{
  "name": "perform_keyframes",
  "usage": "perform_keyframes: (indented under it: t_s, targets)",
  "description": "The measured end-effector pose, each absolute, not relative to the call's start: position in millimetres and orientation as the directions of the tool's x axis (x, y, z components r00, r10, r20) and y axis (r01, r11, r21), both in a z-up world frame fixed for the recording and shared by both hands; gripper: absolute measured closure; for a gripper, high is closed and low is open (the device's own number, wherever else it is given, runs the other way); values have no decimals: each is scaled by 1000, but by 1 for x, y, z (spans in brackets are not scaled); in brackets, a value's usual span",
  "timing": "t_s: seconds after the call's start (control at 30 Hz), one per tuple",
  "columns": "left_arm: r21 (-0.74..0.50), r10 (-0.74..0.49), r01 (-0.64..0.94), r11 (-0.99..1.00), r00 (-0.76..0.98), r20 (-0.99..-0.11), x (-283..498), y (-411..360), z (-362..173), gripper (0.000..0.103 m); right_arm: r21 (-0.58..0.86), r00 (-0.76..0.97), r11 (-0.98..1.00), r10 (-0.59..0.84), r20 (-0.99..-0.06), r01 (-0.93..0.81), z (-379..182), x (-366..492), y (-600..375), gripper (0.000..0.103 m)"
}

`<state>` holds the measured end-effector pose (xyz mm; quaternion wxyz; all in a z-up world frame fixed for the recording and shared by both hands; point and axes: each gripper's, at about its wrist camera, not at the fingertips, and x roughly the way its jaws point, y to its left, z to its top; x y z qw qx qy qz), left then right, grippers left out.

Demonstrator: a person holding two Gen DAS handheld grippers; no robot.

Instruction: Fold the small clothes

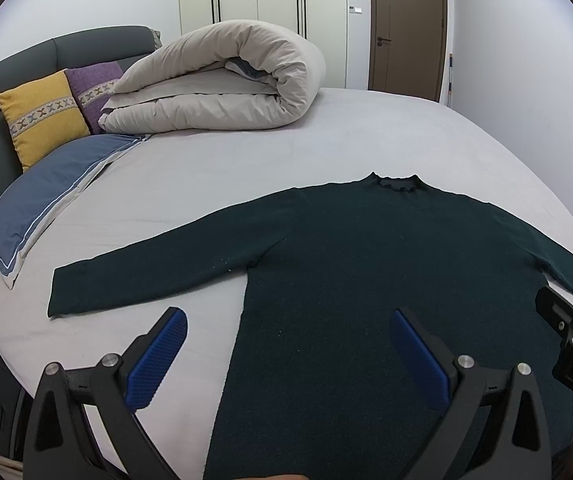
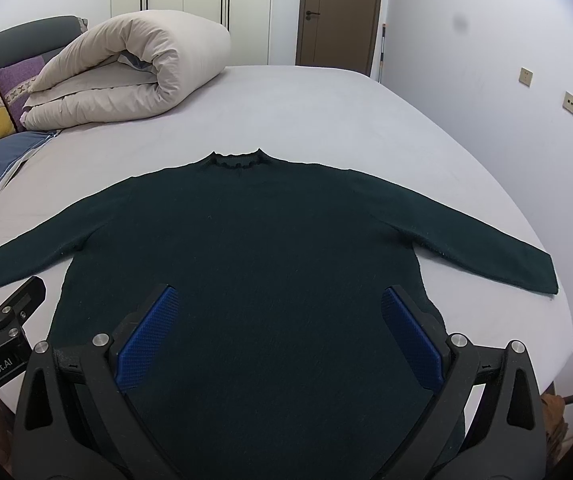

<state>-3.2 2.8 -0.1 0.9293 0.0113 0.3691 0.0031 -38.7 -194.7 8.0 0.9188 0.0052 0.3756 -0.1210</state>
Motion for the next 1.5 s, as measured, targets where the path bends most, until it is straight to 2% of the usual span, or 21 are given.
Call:
perform_keyframes:
  t_s: [1.5]
  targets:
    - [23, 13, 3, 1000, 722, -692, -8, 5, -7, 0, -77, 681, 971, -215, -700, 227, -1, -40, -193, 0]
